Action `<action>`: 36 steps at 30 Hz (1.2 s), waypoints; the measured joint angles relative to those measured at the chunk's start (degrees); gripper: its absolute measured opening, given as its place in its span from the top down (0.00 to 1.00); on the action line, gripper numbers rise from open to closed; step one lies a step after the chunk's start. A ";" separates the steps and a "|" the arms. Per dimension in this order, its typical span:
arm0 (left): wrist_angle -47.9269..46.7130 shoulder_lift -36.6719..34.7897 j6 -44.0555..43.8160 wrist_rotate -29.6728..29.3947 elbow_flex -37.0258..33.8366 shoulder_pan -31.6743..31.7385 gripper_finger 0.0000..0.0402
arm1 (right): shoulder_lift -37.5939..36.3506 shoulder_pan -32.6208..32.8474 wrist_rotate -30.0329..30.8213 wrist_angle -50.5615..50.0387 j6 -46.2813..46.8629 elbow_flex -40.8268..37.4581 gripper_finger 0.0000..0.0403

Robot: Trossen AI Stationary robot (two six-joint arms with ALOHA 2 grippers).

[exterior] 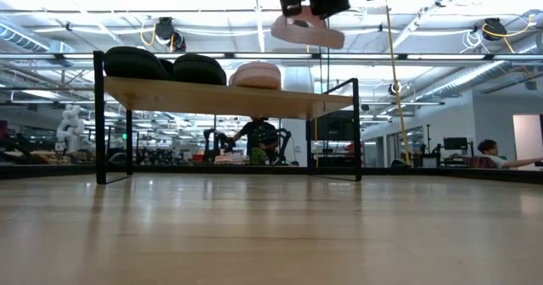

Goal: Pick and place slides into the shelf
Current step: Put the pink slide on the shelf

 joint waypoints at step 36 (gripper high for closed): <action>-0.10 0.00 -0.02 0.63 0.00 0.00 0.72 | 6.65 -4.21 -3.36 -1.78 5.73 -3.91 1.00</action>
